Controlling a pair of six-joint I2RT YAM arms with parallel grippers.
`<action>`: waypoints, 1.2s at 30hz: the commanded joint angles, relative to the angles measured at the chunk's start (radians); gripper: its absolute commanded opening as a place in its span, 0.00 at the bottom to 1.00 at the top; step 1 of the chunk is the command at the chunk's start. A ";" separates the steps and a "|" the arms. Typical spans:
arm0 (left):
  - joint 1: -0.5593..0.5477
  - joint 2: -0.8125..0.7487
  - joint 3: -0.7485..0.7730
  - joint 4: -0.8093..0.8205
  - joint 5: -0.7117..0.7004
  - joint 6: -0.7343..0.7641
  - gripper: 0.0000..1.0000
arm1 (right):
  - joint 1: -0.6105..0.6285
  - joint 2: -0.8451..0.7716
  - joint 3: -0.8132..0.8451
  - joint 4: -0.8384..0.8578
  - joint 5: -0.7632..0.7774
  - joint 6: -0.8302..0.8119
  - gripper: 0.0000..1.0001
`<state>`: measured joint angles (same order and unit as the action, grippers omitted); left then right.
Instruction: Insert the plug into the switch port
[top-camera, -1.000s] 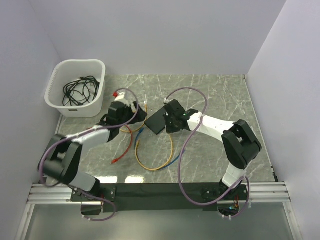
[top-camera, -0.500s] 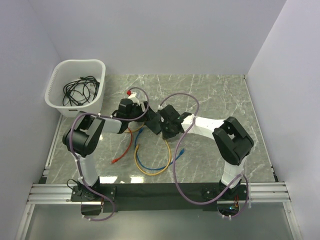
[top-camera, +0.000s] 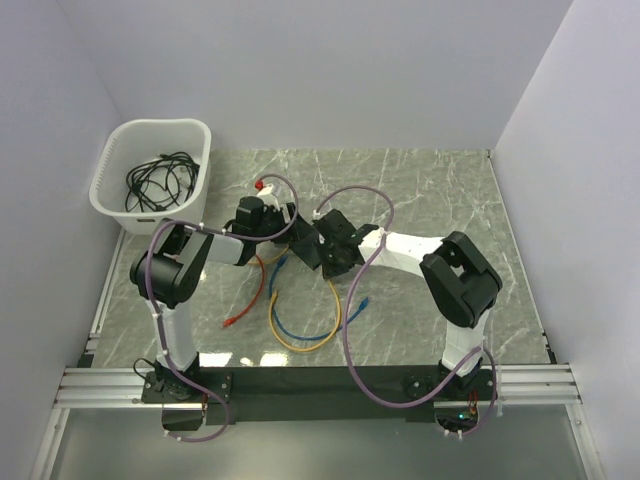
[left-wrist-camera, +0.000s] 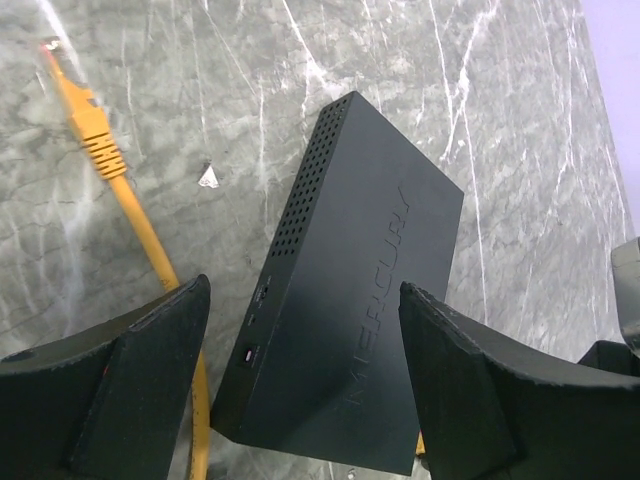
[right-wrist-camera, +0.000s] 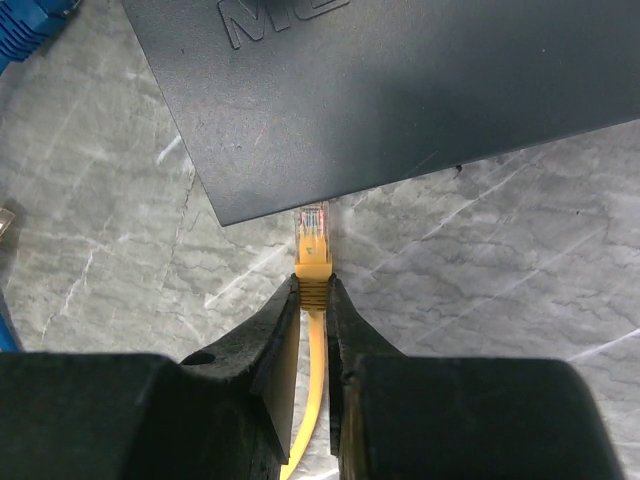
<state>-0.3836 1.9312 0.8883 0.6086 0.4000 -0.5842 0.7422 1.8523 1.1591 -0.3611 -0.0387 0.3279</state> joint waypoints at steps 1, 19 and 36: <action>0.002 0.018 0.011 0.057 0.043 0.021 0.82 | 0.006 0.025 0.036 -0.007 0.037 -0.001 0.00; 0.000 0.080 0.021 0.054 0.097 0.037 0.76 | 0.013 0.051 0.132 -0.042 0.057 -0.001 0.00; -0.003 0.106 -0.008 0.083 0.109 0.027 0.51 | 0.036 0.073 0.186 -0.056 0.065 0.002 0.00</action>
<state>-0.3779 2.0132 0.9016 0.7013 0.4732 -0.5625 0.7700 1.9137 1.2907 -0.4652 0.0151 0.3279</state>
